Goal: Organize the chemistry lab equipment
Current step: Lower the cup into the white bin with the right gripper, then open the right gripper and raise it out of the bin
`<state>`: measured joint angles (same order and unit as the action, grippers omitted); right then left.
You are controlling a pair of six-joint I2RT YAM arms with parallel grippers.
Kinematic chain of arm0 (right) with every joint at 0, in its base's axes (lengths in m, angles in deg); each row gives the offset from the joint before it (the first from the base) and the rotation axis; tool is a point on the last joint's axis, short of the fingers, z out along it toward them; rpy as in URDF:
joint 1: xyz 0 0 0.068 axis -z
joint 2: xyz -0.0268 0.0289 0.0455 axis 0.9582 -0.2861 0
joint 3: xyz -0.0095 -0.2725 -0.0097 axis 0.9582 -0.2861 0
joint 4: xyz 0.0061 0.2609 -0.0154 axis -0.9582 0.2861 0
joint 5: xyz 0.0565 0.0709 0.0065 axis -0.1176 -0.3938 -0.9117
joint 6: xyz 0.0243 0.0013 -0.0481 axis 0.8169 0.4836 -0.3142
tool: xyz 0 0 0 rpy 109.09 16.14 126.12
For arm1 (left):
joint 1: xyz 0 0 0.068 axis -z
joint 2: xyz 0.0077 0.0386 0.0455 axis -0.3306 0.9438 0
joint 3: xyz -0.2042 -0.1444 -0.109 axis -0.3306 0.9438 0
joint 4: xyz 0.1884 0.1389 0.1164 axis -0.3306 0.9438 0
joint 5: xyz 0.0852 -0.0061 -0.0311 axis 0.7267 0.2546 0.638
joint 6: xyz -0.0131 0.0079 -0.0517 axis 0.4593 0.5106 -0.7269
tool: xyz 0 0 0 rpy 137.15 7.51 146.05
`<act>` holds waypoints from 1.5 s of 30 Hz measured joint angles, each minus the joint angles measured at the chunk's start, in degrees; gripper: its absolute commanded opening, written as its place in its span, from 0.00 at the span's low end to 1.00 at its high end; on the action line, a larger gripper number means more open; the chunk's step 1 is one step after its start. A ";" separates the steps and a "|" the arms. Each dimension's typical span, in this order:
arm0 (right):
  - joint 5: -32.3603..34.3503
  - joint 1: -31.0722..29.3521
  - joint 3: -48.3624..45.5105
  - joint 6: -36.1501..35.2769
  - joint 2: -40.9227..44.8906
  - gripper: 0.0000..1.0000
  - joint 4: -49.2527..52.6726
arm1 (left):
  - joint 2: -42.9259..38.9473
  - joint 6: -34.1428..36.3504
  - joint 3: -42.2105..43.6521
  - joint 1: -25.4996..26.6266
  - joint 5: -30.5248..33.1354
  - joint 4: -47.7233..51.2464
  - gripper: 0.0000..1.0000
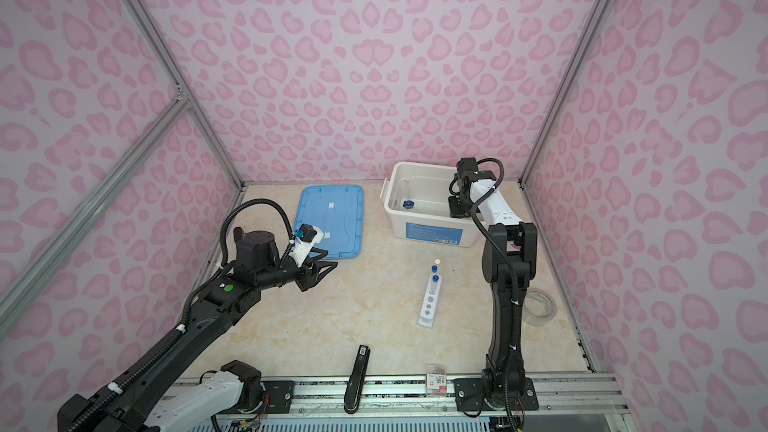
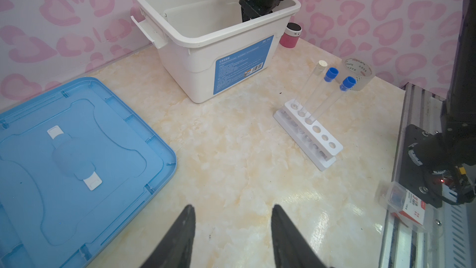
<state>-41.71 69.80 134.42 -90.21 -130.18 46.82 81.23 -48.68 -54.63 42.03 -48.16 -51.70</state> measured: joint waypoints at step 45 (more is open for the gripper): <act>-2.38 0.66 0.35 0.04 -5.44 0.09 -2.05 | 2.12 0.00 -0.09 0.00 0.00 0.79 0.52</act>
<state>-44.09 70.46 134.77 -90.17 -135.63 44.76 83.35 -48.68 -54.72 42.03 -48.16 -50.92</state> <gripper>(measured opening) 0.090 0.517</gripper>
